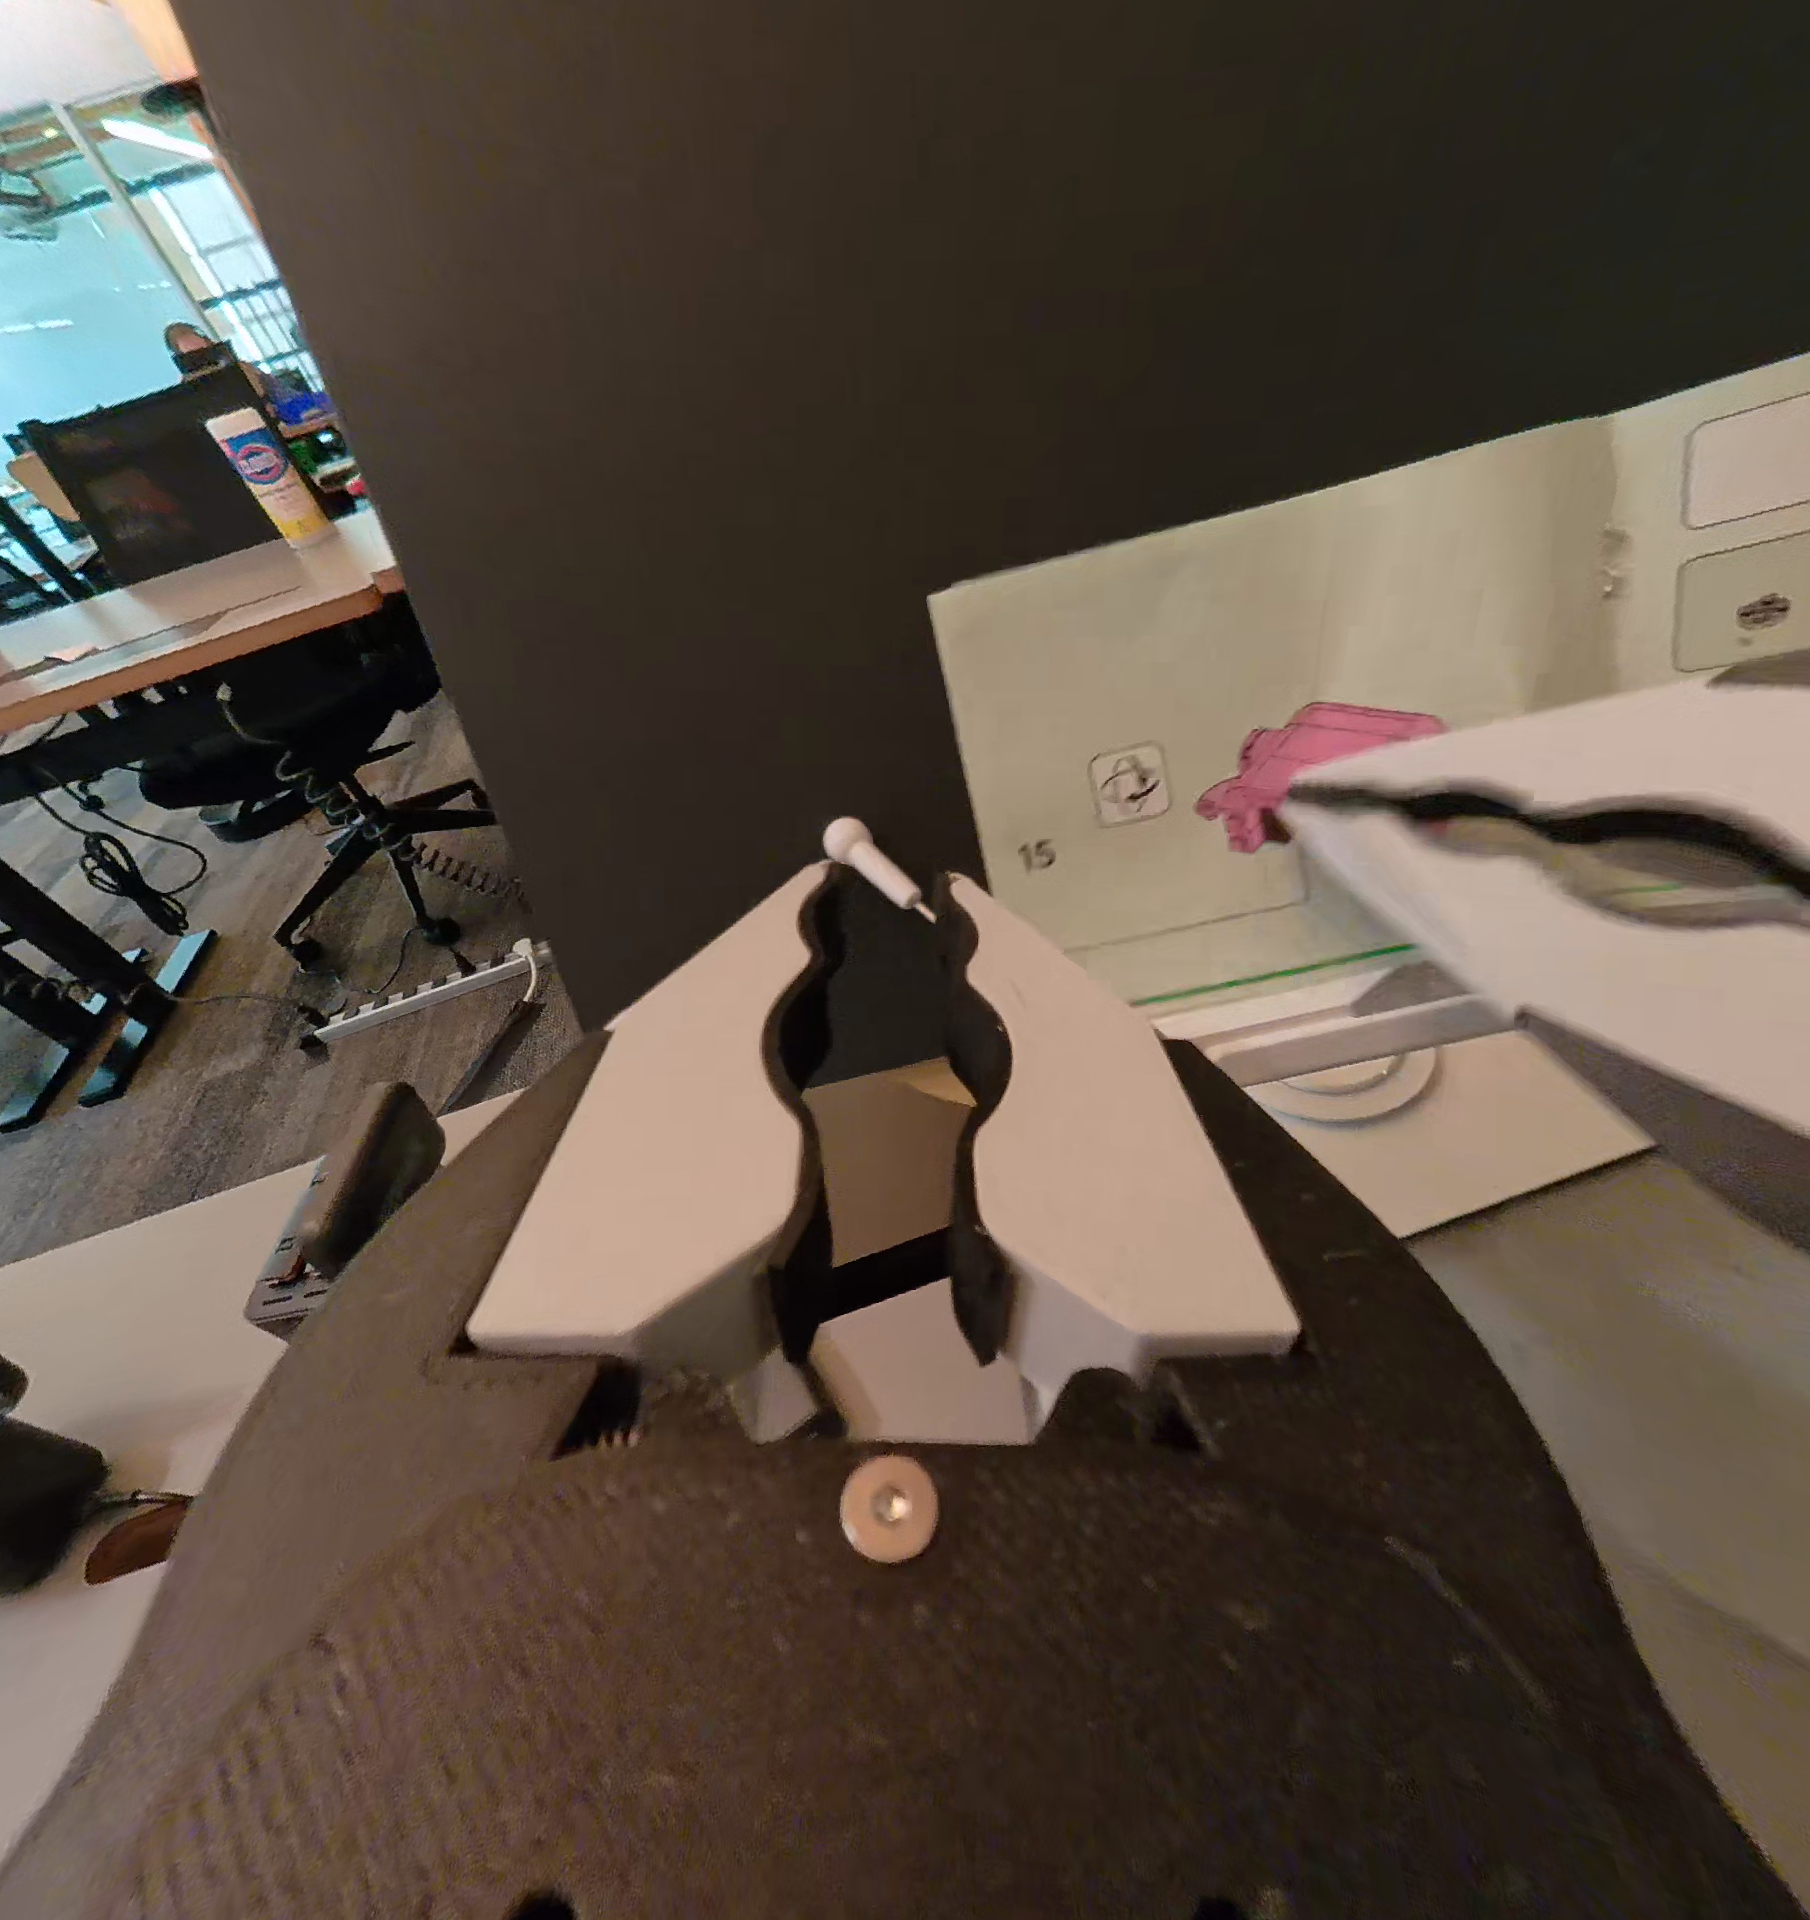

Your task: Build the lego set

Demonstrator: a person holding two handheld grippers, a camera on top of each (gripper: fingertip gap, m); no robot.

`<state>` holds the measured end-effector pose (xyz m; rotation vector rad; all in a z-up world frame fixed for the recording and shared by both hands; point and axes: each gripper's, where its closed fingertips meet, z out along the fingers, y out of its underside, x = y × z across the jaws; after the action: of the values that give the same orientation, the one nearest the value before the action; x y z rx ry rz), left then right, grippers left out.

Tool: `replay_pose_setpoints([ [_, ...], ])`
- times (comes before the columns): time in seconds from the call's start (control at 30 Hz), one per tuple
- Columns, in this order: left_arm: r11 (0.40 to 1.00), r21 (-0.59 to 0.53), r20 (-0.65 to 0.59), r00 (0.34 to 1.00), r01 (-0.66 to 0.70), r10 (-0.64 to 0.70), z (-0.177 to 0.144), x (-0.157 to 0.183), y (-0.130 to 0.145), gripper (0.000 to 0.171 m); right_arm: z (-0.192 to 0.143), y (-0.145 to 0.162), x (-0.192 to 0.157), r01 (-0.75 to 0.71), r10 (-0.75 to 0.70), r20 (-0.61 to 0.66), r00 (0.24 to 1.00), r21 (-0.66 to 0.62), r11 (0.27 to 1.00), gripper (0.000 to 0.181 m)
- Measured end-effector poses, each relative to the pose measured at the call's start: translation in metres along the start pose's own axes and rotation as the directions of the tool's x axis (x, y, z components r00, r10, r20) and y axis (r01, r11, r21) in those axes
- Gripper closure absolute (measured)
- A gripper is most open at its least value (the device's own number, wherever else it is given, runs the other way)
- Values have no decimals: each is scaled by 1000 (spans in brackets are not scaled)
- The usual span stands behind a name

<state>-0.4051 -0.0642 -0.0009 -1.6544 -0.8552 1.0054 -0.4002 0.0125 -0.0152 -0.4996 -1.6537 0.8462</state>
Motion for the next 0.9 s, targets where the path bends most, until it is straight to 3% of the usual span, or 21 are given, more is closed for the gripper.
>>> replay_pose_setpoints([
  [0.07, 1000, 6, 12, 1000, 22, -22, 1, -8, 2, 144, -1, 5, 10, 51, -51, -46, 998, -9, 999, 181],
  [0.2, 988, 58, 41, 989, 142, -145, -1, -32, 2, 119, -9, 6, 13, 7, -7, -36, 999, -9, 1000, 181],
  [0.37, 959, 122, 11, 966, 256, -259, -5, -54, 4, 99, -17, 4, 30, -26, 27, -64, 998, 8, 1000, 181],
  [0.43, 944, 163, -1, 957, 287, -290, -2, -59, 8, 98, -21, -4, 31, -57, 59, -51, 997, 44, 997, 179],
  [0.57, 924, 104, -124, 927, 367, -354, 14, -39, 24, 89, -26, -10, 32, -62, 65, -45, 997, 58, 996, 165],
  [0.67, 915, 106, -151, 916, 389, -372, 18, -34, 27, 87, -29, -10, 35, -64, 67, -45, 997, 56, 996, 160],
  [0.8, 868, 141, -194, 873, 476, -448, 16, -43, 25, 100, -35, -12, 40, -106, 108, -29, 994, 69, 992, 160],
  [0.9, 825, 192, -163, 846, 532, -508, 12, -65, 27, 86, -39, -15, 43, -128, 130, -20, 991, 82, 988, 160],
])
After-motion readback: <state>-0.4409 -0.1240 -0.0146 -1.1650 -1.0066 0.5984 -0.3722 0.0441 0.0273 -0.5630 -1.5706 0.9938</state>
